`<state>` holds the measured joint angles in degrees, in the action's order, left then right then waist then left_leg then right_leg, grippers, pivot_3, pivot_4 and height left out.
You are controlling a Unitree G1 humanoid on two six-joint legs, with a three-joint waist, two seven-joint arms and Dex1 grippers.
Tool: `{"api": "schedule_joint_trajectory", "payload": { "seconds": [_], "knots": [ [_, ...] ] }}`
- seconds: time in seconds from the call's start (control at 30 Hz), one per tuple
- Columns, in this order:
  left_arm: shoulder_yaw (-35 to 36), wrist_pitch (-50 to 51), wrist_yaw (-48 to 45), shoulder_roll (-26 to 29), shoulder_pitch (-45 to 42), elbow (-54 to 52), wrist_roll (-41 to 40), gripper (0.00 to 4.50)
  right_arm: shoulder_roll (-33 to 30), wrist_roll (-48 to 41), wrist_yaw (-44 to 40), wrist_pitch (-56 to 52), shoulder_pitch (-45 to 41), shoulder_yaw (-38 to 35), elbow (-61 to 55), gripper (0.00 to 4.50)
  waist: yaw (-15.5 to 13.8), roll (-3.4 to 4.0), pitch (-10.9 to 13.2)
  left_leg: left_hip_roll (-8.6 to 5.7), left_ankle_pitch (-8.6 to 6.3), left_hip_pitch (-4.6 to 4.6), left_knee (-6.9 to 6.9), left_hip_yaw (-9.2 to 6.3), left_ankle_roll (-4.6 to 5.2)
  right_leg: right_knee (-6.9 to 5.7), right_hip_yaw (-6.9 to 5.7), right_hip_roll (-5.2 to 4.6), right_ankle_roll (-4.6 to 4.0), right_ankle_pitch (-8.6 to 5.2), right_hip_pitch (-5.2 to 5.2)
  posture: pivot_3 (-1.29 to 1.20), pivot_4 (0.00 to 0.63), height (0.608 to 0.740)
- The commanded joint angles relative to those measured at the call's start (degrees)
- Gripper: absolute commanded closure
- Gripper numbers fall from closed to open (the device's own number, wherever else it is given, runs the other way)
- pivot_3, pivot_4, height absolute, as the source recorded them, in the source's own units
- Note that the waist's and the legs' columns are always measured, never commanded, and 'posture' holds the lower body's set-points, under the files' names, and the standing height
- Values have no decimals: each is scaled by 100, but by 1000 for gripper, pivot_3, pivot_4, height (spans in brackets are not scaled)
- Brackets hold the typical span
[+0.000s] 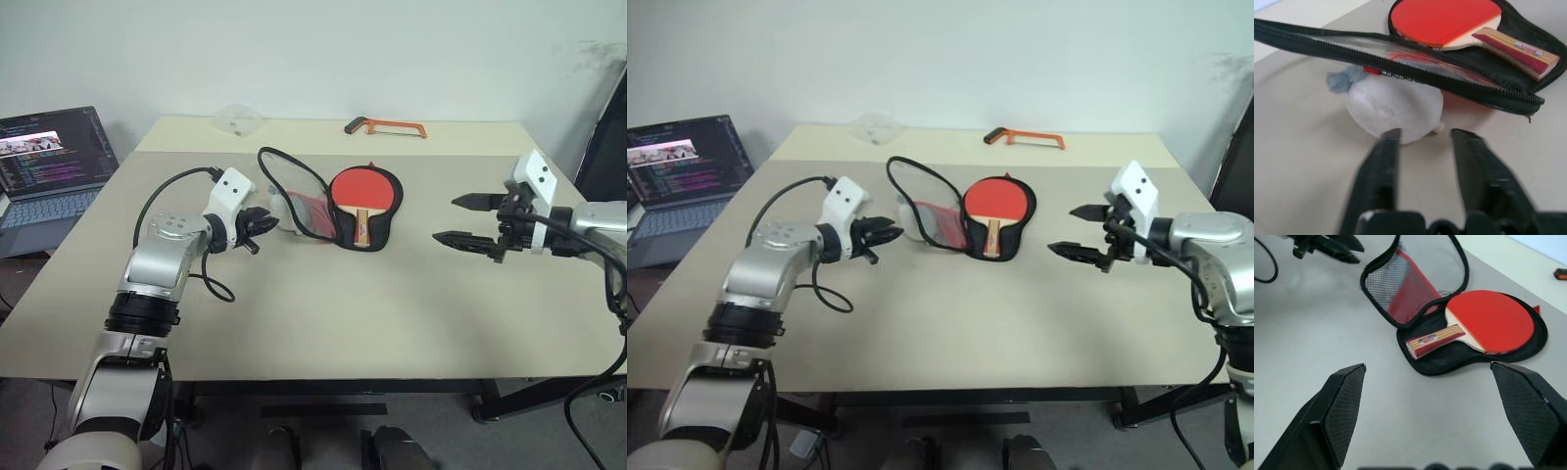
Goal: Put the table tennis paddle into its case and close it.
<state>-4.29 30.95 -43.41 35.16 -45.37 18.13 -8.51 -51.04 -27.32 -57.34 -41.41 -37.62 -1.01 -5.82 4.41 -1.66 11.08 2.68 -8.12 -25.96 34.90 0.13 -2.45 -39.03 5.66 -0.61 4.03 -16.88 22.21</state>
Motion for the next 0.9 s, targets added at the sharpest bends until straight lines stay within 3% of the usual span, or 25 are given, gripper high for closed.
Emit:
{"api": "schedule_joint_trajectory", "payload": {
  "seconds": [0.03,0.43,0.77,0.9],
  "knots": [
    [-45,23,173,-194,-268,94,138,4463,11,67,-26,179,-132,-84,-36,0,-24,-1,1,-1,0,-1,0,0,0,0,0,0,-2,1,0,0,150,740],
    [-375,-349,885,-1710,-993,1015,523,4463,108,156,49,197,-122,-121,-78,0,-194,-7,4,-4,0,-13,-1,-3,0,3,-7,0,-11,6,5,0,150,740],
    [-636,-783,1670,-3370,-1295,1292,698,4463,100,200,563,176,-101,-401,-67,0,-231,-7,4,-9,0,-13,-1,-2,0,5,-5,-3,-10,6,3,0,150,740],
    [-919,-428,1643,-3453,-1141,1193,918,4463,59,175,746,99,-202,-541,-14,0,-217,-7,4,-10,0,-12,-1,-3,0,4,-4,-2,-10,6,3,0,150,740]
  ]
}}
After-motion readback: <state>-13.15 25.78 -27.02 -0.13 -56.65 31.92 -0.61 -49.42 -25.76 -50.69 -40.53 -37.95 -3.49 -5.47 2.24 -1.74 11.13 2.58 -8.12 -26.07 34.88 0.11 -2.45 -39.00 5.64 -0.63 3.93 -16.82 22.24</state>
